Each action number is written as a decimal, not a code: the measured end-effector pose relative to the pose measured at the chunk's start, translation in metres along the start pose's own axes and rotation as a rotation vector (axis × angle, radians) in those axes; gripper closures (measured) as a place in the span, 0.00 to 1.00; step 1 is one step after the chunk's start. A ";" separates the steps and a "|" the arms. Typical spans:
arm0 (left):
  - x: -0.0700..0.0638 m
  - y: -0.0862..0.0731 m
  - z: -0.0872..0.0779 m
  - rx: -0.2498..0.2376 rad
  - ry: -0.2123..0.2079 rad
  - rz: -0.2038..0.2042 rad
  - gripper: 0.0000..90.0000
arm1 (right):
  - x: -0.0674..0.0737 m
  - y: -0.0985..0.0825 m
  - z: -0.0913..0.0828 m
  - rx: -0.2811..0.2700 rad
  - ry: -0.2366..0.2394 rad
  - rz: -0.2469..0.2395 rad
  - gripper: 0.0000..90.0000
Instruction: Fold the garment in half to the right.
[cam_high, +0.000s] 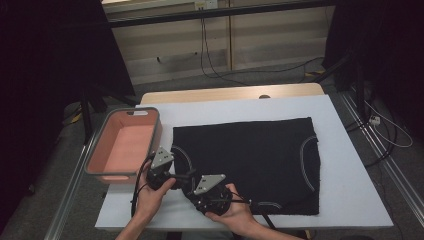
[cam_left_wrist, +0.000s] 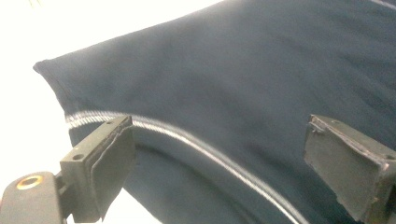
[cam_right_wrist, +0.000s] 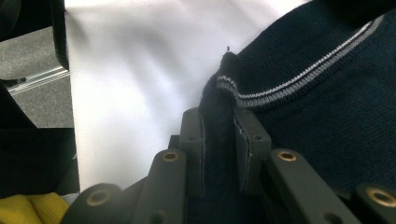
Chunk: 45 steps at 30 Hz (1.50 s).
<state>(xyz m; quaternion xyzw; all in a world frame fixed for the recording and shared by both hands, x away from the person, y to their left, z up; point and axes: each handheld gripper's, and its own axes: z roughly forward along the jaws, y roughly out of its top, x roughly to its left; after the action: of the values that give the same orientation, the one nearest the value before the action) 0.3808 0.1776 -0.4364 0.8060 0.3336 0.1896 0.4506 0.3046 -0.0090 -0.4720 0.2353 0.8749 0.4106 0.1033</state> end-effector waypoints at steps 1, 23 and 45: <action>0.004 0.003 0.004 -0.007 -0.006 -0.018 0.10 | 0.000 0.000 0.000 0.000 -0.001 -0.004 0.84; 0.050 0.041 0.070 0.037 0.110 -0.100 0.20 | -0.001 -0.003 0.000 -0.025 0.013 0.002 0.83; 0.082 0.044 0.102 0.141 0.219 -0.179 0.37 | -0.002 -0.002 0.000 -0.018 0.023 -0.011 0.83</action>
<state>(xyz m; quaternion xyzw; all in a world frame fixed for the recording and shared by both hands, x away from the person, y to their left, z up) 0.5170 0.1583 -0.4520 0.7772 0.4637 0.2118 0.3689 0.3059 -0.0113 -0.4738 0.2247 0.8736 0.4205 0.0976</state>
